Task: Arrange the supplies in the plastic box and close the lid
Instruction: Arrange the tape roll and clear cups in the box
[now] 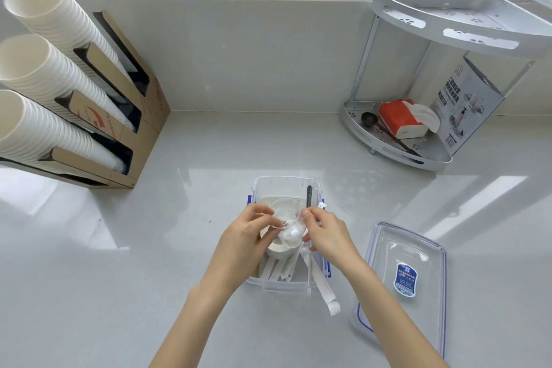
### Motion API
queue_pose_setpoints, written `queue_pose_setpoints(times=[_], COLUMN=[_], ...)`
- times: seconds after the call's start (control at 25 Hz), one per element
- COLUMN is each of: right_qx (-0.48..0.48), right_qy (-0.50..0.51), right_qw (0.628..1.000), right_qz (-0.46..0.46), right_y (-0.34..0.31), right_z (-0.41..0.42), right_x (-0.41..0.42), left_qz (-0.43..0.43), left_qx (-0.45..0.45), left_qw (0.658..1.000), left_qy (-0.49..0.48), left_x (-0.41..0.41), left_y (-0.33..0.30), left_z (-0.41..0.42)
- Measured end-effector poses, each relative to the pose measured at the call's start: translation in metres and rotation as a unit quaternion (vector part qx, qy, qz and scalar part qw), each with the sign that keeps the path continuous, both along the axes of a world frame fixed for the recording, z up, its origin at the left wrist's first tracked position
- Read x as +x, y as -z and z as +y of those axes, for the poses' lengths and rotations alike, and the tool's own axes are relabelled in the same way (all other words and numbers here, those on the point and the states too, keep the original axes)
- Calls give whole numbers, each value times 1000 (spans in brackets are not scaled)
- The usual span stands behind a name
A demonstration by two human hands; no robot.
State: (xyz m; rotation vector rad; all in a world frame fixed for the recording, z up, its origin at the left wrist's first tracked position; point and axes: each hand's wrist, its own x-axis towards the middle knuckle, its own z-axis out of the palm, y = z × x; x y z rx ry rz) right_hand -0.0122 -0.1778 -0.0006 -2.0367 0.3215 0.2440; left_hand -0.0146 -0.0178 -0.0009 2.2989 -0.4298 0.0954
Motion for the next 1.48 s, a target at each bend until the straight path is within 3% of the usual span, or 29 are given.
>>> queue_pose_setpoints(times=[0.36, 0.68, 0.88, 1.2, 1.32, 1.48], right_qx=[12, 27, 58, 107, 38, -98], right_qy=[-18, 6, 25, 11, -1, -106], right_qw=[1000, 1000, 998, 994, 999, 990], right_qz=[18, 12, 23, 13, 0, -2], right_y=[-3, -2, -5, -12, -7, 2], right_z=[2, -1, -1, 8, 4, 5], right_x=[-2, -3, -2, 5, 6, 2], left_qz=[22, 127, 204, 166, 170, 179], left_qx=[19, -144, -162, -191, -203, -217], left_qw=[999, 981, 965, 965, 959, 952], left_qy=[15, -15, -13, -68, -98, -123], left_x=[0, -1, -2, 2, 5, 5], left_y=[9, 8, 8, 0, -1, -2], left_z=[-4, -16, -17, -10, 1, 8])
